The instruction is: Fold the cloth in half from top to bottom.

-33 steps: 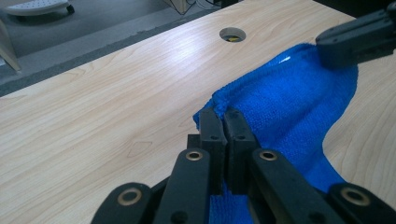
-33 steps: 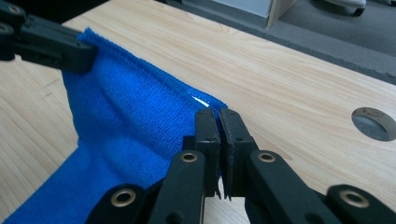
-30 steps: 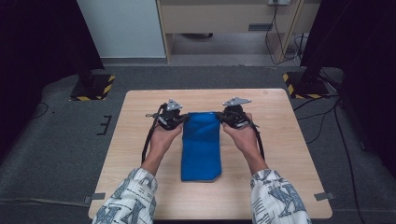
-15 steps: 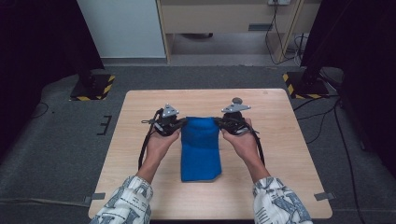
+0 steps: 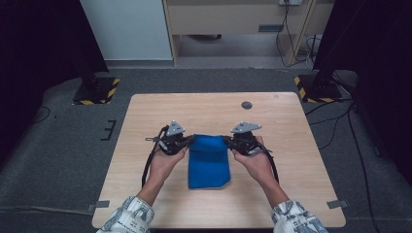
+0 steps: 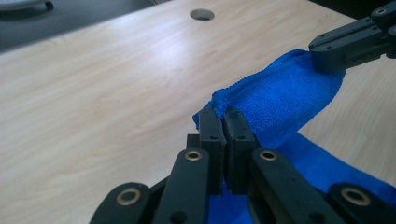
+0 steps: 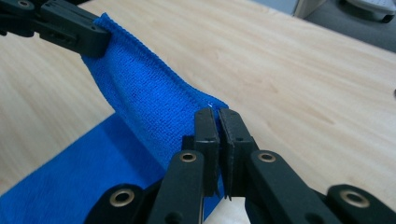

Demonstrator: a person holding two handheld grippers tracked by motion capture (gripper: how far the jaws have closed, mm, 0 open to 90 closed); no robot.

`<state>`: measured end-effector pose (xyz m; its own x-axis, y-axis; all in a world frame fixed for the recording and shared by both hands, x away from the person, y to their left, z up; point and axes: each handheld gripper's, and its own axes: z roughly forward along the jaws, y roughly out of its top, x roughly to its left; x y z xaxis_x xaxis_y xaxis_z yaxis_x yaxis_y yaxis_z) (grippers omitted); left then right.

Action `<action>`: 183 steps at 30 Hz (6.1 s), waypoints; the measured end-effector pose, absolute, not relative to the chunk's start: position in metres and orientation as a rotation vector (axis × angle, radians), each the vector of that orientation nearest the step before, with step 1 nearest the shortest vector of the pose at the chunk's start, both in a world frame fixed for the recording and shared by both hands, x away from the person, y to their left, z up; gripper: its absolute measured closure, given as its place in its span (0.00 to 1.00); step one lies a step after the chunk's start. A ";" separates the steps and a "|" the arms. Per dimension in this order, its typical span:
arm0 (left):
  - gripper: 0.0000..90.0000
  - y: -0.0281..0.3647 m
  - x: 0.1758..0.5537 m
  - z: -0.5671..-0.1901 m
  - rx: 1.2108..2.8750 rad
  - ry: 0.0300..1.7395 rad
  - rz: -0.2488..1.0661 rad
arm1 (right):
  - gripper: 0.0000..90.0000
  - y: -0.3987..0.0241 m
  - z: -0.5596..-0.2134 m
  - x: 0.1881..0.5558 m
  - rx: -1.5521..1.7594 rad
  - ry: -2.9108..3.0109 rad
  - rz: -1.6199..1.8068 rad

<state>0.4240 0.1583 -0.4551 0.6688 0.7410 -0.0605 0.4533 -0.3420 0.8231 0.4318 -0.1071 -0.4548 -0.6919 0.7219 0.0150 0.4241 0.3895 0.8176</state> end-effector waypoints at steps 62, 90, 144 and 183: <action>0.84 0.166 0.347 -0.517 2.096 0.831 0.238 | 0.75 -0.115 -0.496 0.356 0.894 2.470 1.137; 0.57 0.179 0.330 -0.510 2.021 0.883 0.241 | 0.69 -0.102 -0.502 0.373 0.954 2.485 1.111; 0.08 0.232 0.376 -0.498 1.948 1.117 0.484 | 0.10 -0.166 -0.482 0.406 1.219 2.190 1.132; 0.08 0.280 0.392 -0.524 2.063 1.246 0.497 | 0.09 -0.269 -0.523 0.413 1.493 2.063 0.984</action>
<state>0.3916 0.2799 -0.5237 0.4718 0.8815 -0.0181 0.6273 -0.3212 0.7094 0.4133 -0.2686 -0.5228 -0.3430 0.9363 0.0754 0.6479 0.1777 0.7407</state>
